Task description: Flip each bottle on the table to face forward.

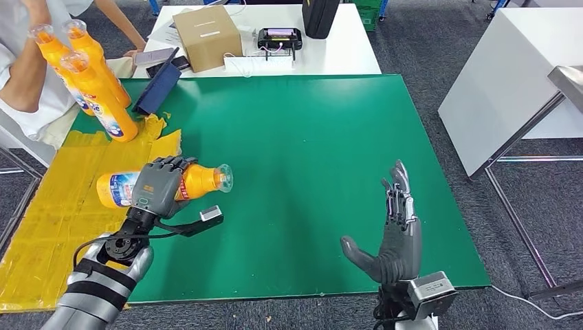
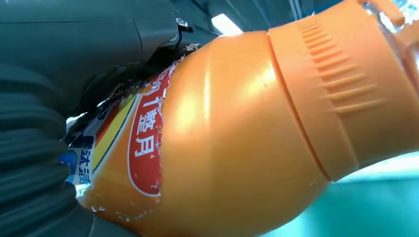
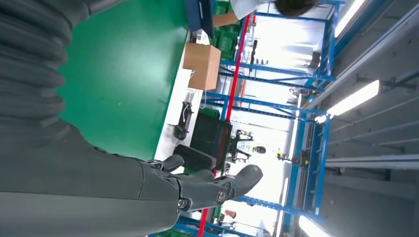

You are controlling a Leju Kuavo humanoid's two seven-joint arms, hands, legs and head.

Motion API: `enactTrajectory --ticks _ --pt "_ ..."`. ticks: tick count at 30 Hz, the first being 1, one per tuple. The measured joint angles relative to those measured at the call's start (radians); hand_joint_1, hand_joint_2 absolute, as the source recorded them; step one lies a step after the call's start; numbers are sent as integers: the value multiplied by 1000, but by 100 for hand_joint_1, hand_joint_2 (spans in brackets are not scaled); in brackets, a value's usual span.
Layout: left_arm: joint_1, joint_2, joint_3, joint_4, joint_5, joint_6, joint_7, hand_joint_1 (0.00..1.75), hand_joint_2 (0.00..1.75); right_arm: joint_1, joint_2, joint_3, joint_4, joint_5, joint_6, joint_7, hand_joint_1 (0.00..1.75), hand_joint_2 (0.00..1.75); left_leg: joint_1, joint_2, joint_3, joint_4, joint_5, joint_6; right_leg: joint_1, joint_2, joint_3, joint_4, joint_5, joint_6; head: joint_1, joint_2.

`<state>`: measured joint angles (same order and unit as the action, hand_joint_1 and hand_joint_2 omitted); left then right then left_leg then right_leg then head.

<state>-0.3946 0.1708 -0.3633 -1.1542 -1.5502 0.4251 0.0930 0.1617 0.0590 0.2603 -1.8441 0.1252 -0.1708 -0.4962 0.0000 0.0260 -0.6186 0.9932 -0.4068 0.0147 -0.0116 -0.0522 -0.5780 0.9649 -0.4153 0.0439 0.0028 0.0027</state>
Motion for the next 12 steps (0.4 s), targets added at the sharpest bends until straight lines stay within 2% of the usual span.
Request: enactTrajectory --ticks 3,8,9,11,12 --pt "-64 18 -2 131 -4 -72 29 175 175 -2 -3 -11 -2 -3 15 15 0 175 0 0 0 0 1 0 0 0 0 0 0 0 0 0" --pt "-164 26 5 372 7 -94 69 175 175 -24 -3 -19 5 2 29 31 0 175 1 0 0 0 2 -2 1 0 0 1 0 0 0 0" --pt "-176 26 9 411 17 -96 71 155 175 -30 -3 -19 8 4 31 32 0 175 1 0 0 0 2 -2 1 0 0 1 0 0 0 0" --pt "-194 22 18 475 35 -99 76 68 175 -39 -3 -18 14 6 33 35 0 175 1 0 0 0 2 -2 1 0 0 1 0 0 0 0" --pt "-197 20 20 490 40 -99 78 33 175 -42 -3 -18 15 6 34 36 0 175 1 0 0 0 2 -2 0 0 0 1 0 0 0 0"
